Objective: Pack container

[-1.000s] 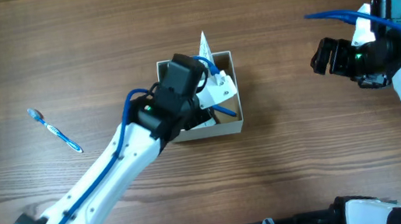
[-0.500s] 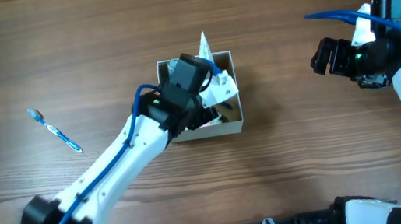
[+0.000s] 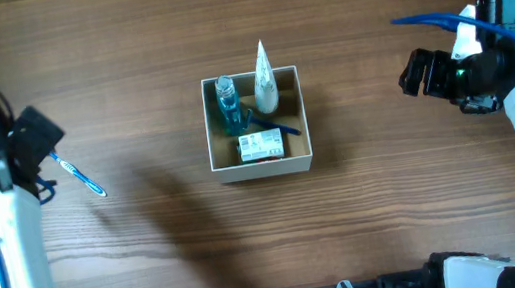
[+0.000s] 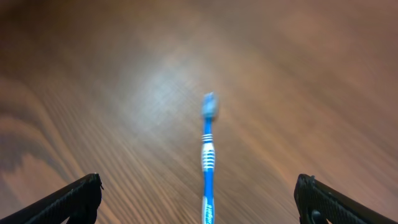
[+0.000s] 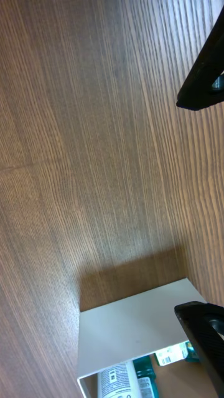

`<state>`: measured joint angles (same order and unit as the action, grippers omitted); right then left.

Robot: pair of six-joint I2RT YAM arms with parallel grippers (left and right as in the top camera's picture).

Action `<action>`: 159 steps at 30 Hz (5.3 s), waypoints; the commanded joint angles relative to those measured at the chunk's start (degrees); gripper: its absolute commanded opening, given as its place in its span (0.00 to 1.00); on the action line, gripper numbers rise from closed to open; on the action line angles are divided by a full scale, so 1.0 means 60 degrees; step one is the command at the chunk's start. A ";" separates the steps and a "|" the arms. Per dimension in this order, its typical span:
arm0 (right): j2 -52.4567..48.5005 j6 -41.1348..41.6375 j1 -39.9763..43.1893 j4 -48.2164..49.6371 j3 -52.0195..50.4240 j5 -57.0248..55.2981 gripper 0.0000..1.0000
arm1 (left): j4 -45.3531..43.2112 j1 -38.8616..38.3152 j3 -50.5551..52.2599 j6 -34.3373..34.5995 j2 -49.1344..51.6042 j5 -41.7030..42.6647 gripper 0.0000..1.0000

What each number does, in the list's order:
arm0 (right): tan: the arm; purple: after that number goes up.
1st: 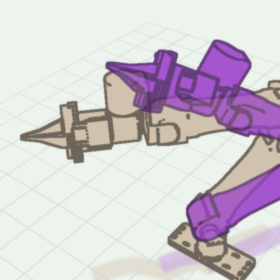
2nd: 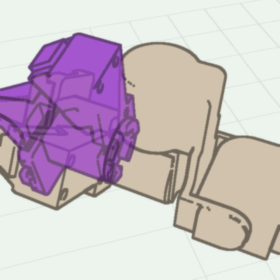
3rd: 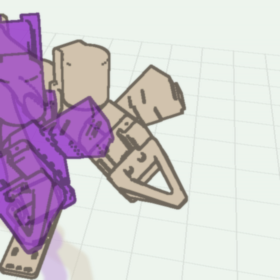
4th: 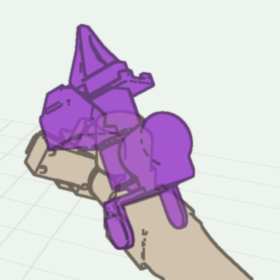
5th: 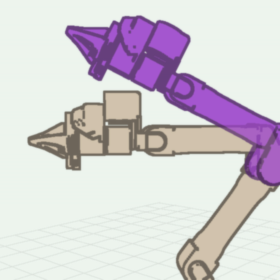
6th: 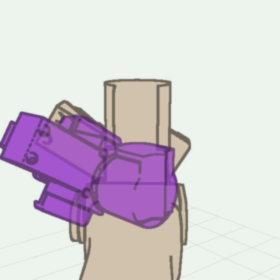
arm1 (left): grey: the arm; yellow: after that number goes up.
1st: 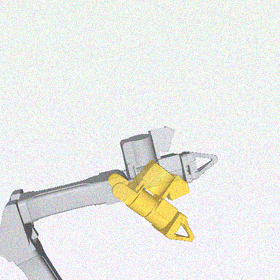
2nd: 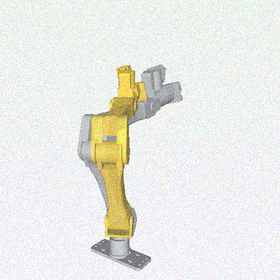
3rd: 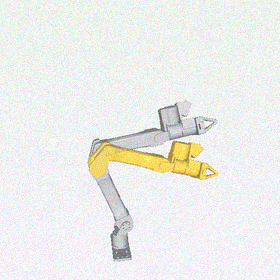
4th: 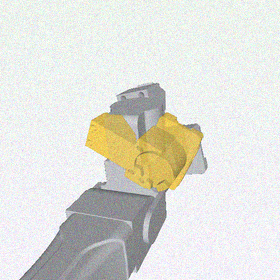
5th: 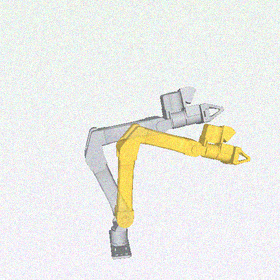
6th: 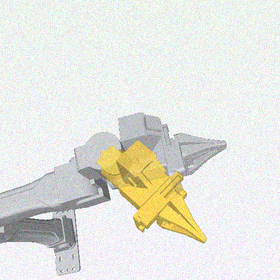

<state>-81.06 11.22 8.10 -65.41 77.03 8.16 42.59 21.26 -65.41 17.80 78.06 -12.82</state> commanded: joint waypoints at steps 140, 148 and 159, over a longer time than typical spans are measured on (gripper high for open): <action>0.8138 0.0732 -0.3858 0.4189 -0.5963 -0.3643 1.00 | 0.1472 -0.3708 0.2663 -0.2350 -0.8437 0.2452 1.00; 0.7992 0.0729 -0.3858 0.4076 -0.6360 -0.3610 1.00 | 0.1563 -0.3708 0.2783 -0.2350 -0.8626 0.2488 1.00; 0.7639 0.0725 -0.3836 0.4036 -0.6364 -0.3614 1.00 | 0.1563 -0.3708 0.2783 -0.2350 -0.8626 0.2488 1.00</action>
<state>-37.45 14.96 -14.76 -41.15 39.03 -12.12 51.92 -1.15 -49.34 2.92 26.65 0.56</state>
